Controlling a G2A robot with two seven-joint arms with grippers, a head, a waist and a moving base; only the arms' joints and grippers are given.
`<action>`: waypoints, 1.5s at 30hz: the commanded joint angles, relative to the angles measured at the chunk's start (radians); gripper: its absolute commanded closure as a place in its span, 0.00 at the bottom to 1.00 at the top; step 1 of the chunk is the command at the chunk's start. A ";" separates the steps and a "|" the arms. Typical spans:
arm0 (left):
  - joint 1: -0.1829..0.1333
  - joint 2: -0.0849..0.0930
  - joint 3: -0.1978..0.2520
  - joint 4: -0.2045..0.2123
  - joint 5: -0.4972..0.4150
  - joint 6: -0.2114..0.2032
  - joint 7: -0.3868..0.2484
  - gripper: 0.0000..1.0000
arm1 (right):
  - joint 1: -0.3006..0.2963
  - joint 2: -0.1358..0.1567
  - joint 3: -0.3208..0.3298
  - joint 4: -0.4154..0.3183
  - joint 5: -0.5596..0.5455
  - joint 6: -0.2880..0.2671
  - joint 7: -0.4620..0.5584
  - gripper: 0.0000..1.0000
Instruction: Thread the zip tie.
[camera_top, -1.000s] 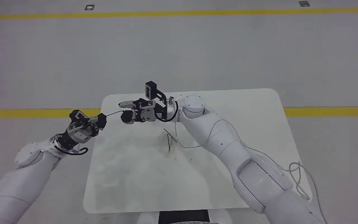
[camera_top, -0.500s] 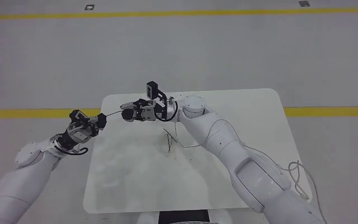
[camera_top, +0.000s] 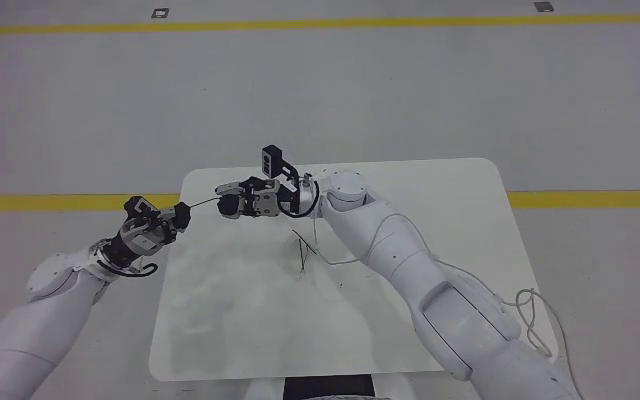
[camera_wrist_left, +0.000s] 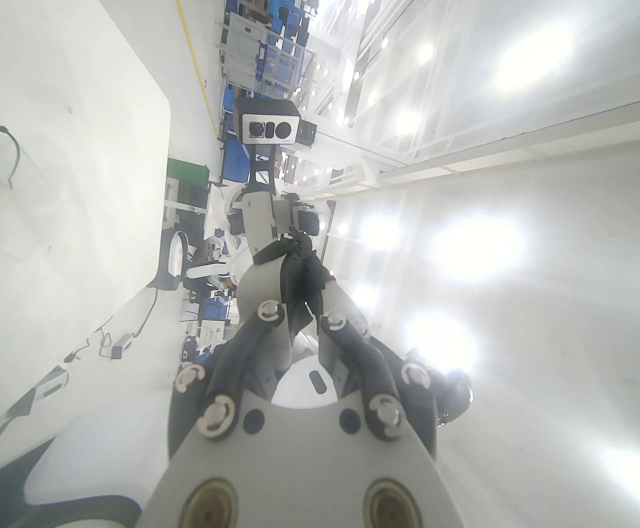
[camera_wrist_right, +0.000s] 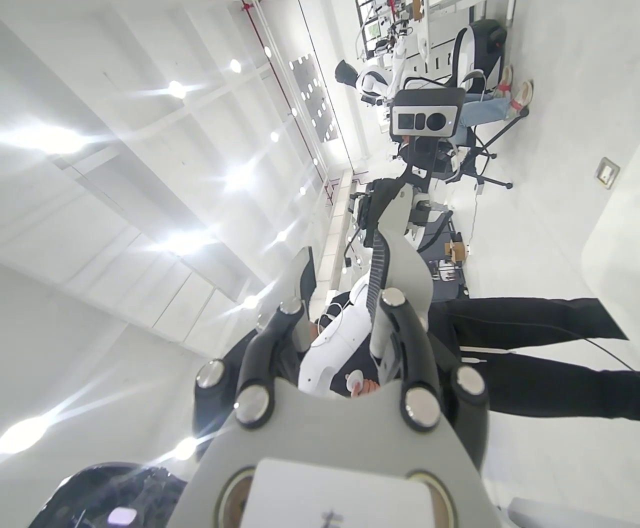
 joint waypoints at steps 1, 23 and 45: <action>0.000 0.000 0.000 0.000 0.000 0.000 0.000 1.00 | -0.001 -0.001 0.001 -0.003 -0.003 0.002 0.003 0.78; 0.000 0.000 0.000 0.000 0.000 0.000 0.000 0.93 | 0.000 -0.009 0.012 0.004 -0.032 0.005 0.013 1.00; 0.005 -0.020 -0.028 -0.033 0.013 0.013 0.016 0.00 | -0.004 -0.024 0.006 0.001 -0.046 0.022 0.002 1.00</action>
